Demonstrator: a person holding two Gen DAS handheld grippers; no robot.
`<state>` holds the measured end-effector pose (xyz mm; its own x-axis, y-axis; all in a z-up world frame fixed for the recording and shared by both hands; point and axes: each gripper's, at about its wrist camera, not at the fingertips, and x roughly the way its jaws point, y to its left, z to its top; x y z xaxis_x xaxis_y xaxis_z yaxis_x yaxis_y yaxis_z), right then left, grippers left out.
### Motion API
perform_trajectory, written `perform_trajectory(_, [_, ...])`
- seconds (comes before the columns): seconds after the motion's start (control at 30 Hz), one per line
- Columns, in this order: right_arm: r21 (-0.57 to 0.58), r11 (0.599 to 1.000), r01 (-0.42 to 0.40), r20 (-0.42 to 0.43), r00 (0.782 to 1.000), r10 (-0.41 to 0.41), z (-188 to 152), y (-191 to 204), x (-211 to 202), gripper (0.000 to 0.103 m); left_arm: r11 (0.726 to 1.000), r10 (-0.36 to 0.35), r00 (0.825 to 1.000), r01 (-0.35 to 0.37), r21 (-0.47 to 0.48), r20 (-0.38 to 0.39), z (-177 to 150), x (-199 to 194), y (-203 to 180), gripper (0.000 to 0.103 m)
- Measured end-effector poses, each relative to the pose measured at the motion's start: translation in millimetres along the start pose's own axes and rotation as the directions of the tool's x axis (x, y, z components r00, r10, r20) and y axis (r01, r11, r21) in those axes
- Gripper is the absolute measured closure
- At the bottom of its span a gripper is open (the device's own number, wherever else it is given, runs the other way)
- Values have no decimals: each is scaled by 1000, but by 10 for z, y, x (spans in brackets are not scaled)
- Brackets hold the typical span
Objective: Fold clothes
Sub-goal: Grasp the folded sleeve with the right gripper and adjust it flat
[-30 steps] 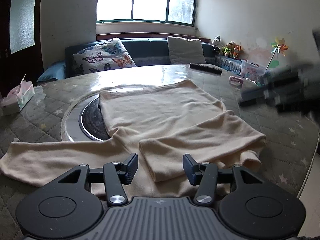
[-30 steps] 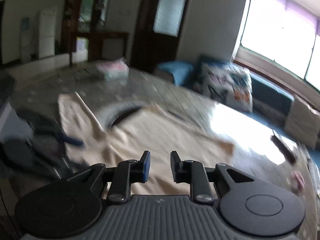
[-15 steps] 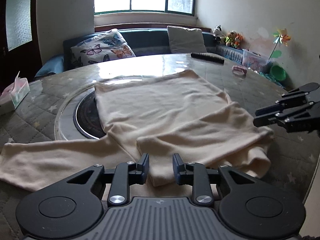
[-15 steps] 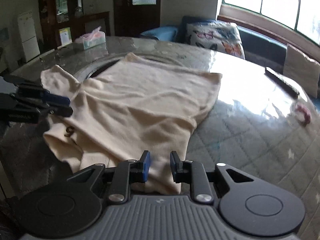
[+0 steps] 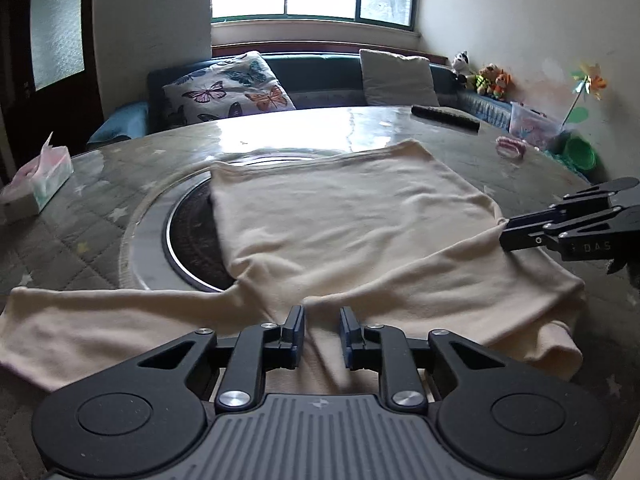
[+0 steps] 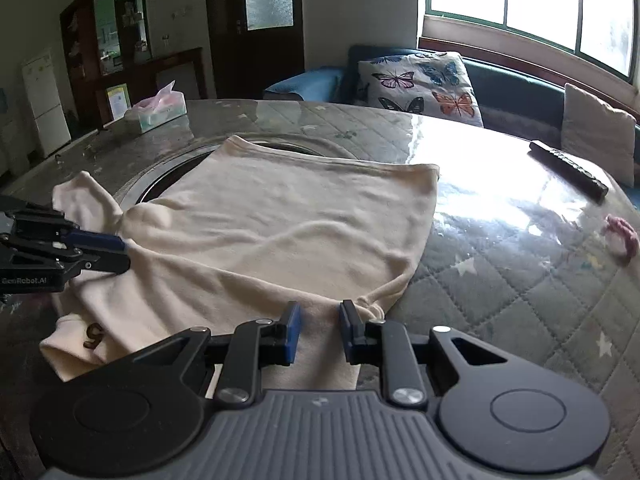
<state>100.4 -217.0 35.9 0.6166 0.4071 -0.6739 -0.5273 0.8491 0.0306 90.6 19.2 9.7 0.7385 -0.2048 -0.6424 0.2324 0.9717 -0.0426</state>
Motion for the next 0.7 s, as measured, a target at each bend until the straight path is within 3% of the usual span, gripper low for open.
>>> perform_trajectory(0.17, [-13, 1000, 10, 11, 1000, -10, 53, 67, -10, 80, 1000, -11, 999, 11, 0, 31, 47, -68, -35, 81])
perform_trajectory(0.3, [-8, 1000, 28, 11, 1000, -28, 65, 174, 69, 75, 1000, -6, 1000, 6, 6, 13, 19, -33, -36, 81])
perform_trajectory(0.4, [-48, 998, 50, 27, 998, -49, 78, 337, 108, 66, 1000, 3, 1000, -3, -6, 12, -18, -60, 17, 81])
perform_trajectory(0.7, [-167, 986, 27, 36, 999, -21, 170, 865, 281, 61, 999, 15, 999, -13, -49, 43, -77, -236, 219, 81])
